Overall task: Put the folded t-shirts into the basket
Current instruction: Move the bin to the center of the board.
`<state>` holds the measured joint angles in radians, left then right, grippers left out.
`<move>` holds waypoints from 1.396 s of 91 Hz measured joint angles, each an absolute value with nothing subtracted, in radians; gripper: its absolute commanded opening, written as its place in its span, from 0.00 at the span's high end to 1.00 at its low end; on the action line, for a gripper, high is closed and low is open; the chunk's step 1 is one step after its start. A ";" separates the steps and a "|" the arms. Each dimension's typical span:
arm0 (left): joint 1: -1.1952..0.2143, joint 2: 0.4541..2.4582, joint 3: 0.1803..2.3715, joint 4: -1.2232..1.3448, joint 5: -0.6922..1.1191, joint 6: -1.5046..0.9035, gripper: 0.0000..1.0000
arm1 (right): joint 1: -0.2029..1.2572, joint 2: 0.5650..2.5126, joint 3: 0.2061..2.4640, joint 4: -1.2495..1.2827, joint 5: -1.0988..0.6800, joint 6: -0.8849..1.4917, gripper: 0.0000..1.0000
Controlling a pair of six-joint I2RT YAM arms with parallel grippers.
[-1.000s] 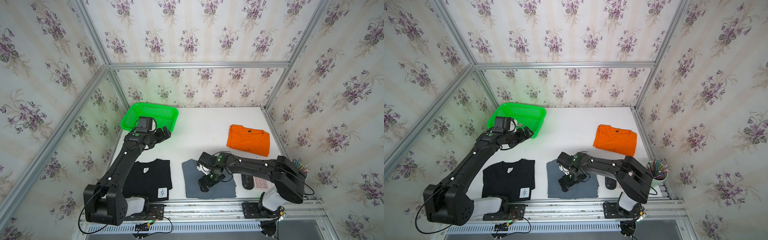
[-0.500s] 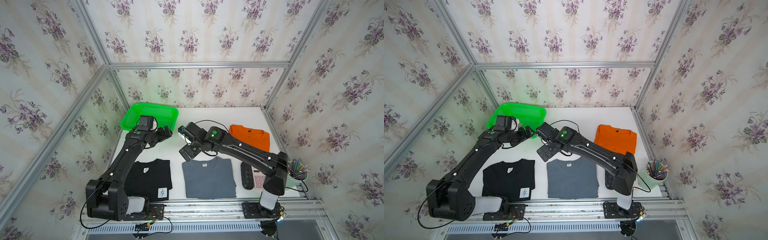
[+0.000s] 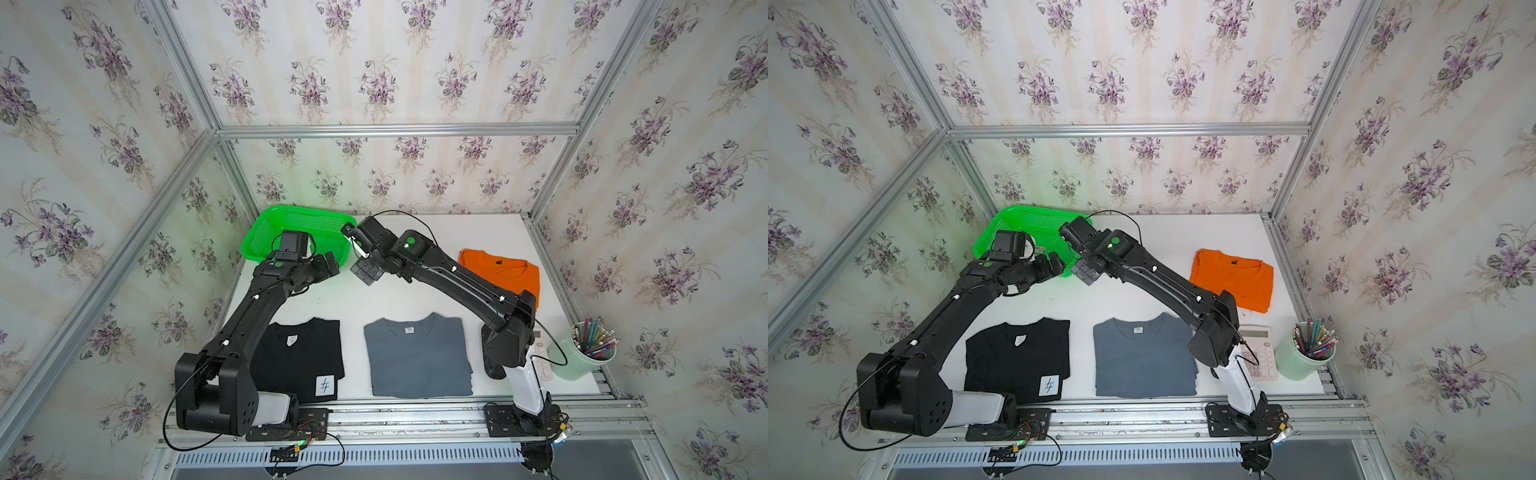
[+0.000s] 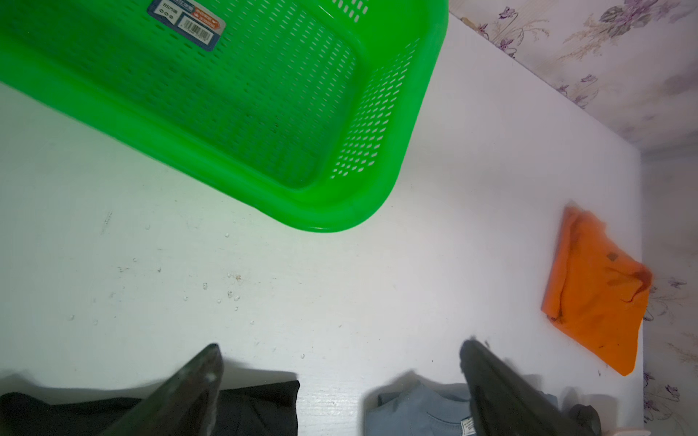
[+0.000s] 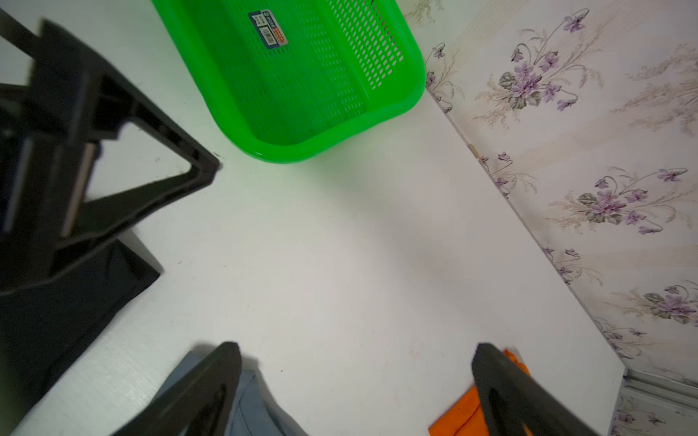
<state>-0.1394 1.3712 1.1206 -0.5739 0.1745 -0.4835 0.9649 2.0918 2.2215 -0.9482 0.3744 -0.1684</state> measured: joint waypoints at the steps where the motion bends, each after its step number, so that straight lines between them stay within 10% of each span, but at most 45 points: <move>1: -0.139 1.370 1.121 -0.573 0.174 -0.486 0.01 | 0.962 2.092 2.222 -0.944 0.374 -0.172 0.00; 127: -0.196 1.504 1.416 -0.655 -0.004 -0.366 0.00 | 0.472 1.916 1.642 -0.521 -0.275 0.139 0.00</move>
